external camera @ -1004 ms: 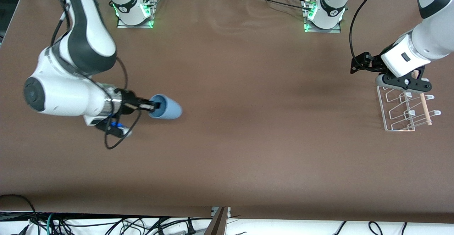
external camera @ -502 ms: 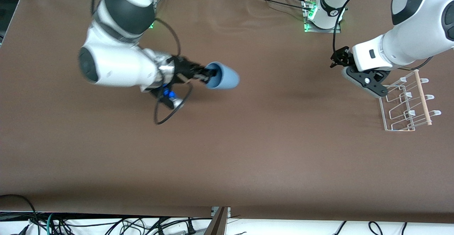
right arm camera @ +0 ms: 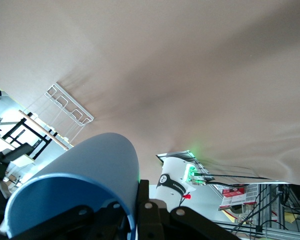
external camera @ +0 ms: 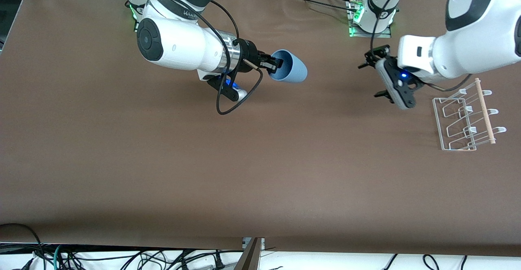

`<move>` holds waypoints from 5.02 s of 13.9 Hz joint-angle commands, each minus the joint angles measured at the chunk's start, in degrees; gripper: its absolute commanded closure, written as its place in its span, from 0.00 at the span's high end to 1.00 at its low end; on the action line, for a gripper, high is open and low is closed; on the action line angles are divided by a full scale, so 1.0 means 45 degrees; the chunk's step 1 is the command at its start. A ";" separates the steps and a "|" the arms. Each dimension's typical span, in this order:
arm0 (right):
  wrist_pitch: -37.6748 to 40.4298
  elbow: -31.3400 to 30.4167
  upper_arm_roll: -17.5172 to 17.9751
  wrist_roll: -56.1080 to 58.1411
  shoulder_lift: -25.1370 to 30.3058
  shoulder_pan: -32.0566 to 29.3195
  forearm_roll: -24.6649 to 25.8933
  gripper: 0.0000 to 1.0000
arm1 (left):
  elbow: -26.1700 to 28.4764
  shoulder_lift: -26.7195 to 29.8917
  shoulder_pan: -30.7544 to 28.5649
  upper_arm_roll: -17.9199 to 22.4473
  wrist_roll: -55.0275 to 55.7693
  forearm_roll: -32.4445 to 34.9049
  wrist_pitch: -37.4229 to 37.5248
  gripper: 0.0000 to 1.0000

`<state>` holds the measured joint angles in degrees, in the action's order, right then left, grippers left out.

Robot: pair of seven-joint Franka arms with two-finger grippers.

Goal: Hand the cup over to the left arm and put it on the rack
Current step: 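Close the left gripper on the cup rim held by the right gripper, then open the right gripper and withdraw while the left gripper carries the cup, then move the cup with the left gripper onto the wire rack prongs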

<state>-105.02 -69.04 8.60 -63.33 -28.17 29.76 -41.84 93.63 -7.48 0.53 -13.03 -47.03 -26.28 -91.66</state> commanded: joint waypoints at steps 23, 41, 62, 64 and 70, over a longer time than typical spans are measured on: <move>-0.0355 0.0362 -0.0056 -0.0108 -0.0108 0.0244 -0.0194 0.00 | 0.1302 0.0002 0.0254 -0.2593 -0.4334 -0.2969 -0.4359 0.00; 0.3662 0.0362 -0.1029 0.2036 0.2096 -0.4869 -0.0684 0.99 | 0.0561 -0.0017 -0.0801 -0.2457 -0.2720 0.0756 0.0774 0.00; 0.3007 -0.6200 -0.0118 1.1879 0.6923 -0.6687 0.9786 0.99 | 0.1575 -0.3920 0.0727 -0.2497 0.4416 1.8663 0.7830 0.00; 0.2966 -0.6181 -0.0135 1.2799 0.6923 -0.6768 0.9728 0.99 | 0.1672 -0.4137 -0.0406 -0.2515 0.4358 1.9877 0.7015 0.00; 0.3083 -0.6123 -0.0582 1.3311 0.7001 -0.6652 0.9397 0.99 | 0.4171 -0.4041 -0.2167 -0.2515 0.5197 2.2514 0.4277 0.00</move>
<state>-90.81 -95.94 6.37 -4.92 2.16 0.48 1.32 108.73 -27.88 -8.16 -23.55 -24.67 71.33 -70.22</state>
